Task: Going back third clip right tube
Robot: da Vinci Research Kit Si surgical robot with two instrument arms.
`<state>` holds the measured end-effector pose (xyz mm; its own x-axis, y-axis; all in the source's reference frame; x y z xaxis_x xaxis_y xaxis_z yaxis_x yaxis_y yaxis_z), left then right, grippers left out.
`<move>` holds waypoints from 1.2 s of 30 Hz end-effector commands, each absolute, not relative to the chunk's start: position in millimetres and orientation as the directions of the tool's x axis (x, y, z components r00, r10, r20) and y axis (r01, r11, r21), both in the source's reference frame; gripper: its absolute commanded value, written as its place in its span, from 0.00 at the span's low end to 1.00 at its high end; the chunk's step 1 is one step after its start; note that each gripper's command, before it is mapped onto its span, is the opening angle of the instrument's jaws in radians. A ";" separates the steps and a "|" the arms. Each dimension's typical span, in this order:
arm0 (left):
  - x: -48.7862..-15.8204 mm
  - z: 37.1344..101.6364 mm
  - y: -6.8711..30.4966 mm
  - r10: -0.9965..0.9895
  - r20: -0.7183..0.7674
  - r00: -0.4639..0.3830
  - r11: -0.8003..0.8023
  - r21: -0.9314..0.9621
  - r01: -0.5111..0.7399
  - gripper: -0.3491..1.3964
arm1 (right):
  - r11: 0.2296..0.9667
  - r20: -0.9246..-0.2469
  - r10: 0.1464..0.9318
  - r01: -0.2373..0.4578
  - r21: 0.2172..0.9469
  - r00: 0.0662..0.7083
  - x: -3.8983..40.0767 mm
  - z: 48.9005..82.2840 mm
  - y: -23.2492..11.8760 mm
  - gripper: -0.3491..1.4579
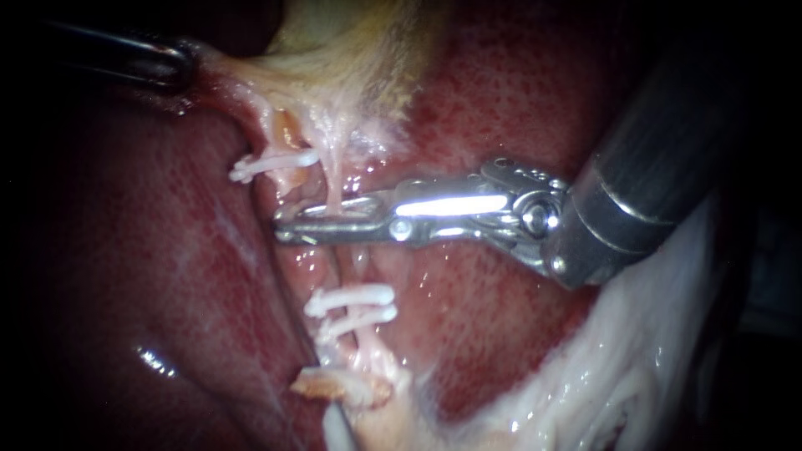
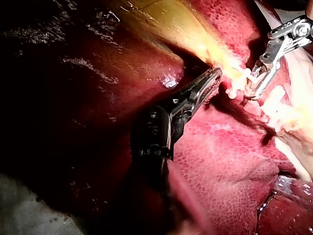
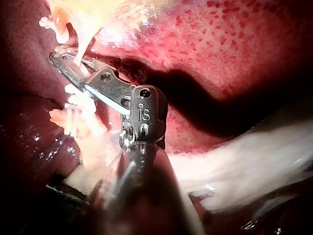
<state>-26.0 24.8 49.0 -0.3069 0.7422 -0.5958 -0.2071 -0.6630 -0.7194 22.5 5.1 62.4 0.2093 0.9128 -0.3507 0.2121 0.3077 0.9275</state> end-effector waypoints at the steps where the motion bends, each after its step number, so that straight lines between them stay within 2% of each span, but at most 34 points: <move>1: -26.0 49.0 24.8 0.742 -0.596 -0.307 -0.664 -0.719 -0.207 0.00 | 0.308 -0.351 0.912 0.210 0.928 0.214 22.5 62.5 5.1 0.00; 3: -26.0 49.0 24.8 0.742 -0.596 -0.307 -0.664 -0.719 -0.207 0.00 | 0.371 -0.414 0.882 0.211 0.905 0.224 22.7 62.7 5.0 0.18; 5: -26.0 49.0 24.8 0.742 -0.596 -0.307 -0.664 -0.719 -0.207 0.00 | 0.421 -0.447 0.860 0.153 0.894 0.246 23.0 62.9 4.9 0.40; 7: -26.0 49.0 24.8 0.742 -0.596 -0.307 -0.664 -0.719 -0.207 0.00 | 0.488 -0.490 0.836 0.075 0.870 0.248 23.0 63.2 4.9 0.46; 14: -26.0 49.4 24.8 0.741 -0.597 -0.307 -0.665 -0.718 -0.207 0.00 | 0.601 -0.580 0.760 0.024 0.799 0.292 20.6 63.6 4.7 0.47; 19: -25.9 49.4 24.8 0.741 -0.597 -0.307 -0.665 -0.718 -0.206 0.00 | 0.684 -0.657 0.688 0.028 0.729 0.308 17.7 63.0 4.1 0.47; 24: -25.8 49.4 24.8 0.741 -0.597 -0.307 -0.665 -0.718 -0.206 0.00 | 0.808 -0.781 0.548 0.051 0.587 0.301 13.5 61.1 3.6 0.47; 27: -25.8 49.4 24.8 0.741 -0.597 -0.307 -0.665 -0.718 -0.206 0.00 | 0.854 -0.826 0.479 0.060 0.517 0.298 11.1 59.6 3.6 0.47; 31: -25.8 49.4 24.8 0.741 -0.597 -0.307 -0.665 -0.718 -0.206 0.00 | 0.890 -0.859 0.408 0.077 0.450 0.310 8.5 58.1 3.6 0.47; 36: -25.7 49.4 24.8 0.741 -0.597 -0.307 -0.665 -0.718 -0.206 0.00 | 0.905 -0.868 0.362 0.094 0.415 0.341 6.6 57.1 3.6 0.47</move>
<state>-25.7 24.8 49.4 -0.3074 0.7405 -0.5976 -0.2056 -0.6649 -0.7181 6.4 3.7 57.0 0.3394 0.3572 -0.8702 0.0967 0.9069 0.4100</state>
